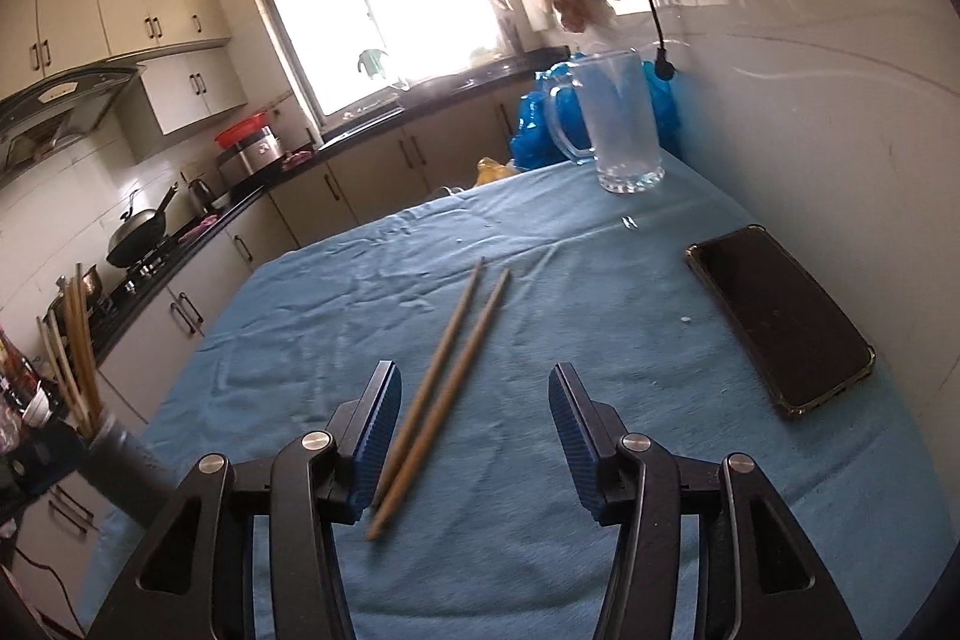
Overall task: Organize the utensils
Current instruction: 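Move both open grippers back to the last chopsticks on the towel, then grasp a straight chopstick with the left gripper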
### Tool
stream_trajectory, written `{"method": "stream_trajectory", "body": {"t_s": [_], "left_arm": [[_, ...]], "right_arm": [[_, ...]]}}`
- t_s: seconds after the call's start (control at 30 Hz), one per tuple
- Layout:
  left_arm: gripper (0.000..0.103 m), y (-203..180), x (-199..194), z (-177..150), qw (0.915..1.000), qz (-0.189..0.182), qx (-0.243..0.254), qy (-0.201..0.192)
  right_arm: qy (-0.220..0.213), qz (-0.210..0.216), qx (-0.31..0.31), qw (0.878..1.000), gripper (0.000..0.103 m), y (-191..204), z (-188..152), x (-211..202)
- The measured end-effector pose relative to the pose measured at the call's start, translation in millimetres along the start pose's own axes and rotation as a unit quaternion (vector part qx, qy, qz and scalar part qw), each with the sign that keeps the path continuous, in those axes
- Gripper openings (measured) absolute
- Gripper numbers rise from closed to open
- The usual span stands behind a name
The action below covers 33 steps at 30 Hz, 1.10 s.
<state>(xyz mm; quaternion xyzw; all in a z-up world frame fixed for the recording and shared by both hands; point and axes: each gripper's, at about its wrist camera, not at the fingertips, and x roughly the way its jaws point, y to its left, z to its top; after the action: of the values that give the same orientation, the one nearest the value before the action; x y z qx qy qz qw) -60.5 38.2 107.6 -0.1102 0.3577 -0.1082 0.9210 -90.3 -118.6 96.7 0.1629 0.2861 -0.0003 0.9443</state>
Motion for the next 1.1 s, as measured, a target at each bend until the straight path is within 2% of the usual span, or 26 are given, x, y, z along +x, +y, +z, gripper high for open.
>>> {"method": "stream_trajectory", "body": {"t_s": [0.07,0.23,0.4,0.6,0.83,0.93,1.0,1.1], "left_arm": [[0.046,1,19,-2,0.9998,0.012,0.0,0.017],[0.046,3,60,1,0.9985,0.012,-0.006,0.053],[0.046,-19,101,11,0.9971,0.021,0.027,0.069],[0.046,-57,163,26,0.9924,0.005,0.071,0.1],[0.02,-71,214,28,0.9846,0.001,0.088,0.151],[0.018,-77,216,28,0.9838,0.013,0.112,0.139],[0.006,-80,218,28,0.9823,0.017,0.122,0.141],[0.006,-82,218,29,0.9809,0.032,0.127,0.143]], "right_arm": [[-0.001,-0.004,0.003,1.0,0.056,-7,1,5],[-0.007,0.002,0.028,1.0,0.056,-23,-1,11],[0.006,0.016,0.06,0.998,0.056,-40,-2,19],[0.012,0.034,0.081,0.996,0.058,-45,-3,18],[0.028,0.051,0.099,0.993,0.058,-49,-5,23],[0.03,0.055,0.102,0.993,0.059,-50,-5,23],[0.031,0.057,0.102,0.993,0.059,-50,-5,24],[0.038,0.056,0.1,0.993,0.059,-50,-6,26]]}}
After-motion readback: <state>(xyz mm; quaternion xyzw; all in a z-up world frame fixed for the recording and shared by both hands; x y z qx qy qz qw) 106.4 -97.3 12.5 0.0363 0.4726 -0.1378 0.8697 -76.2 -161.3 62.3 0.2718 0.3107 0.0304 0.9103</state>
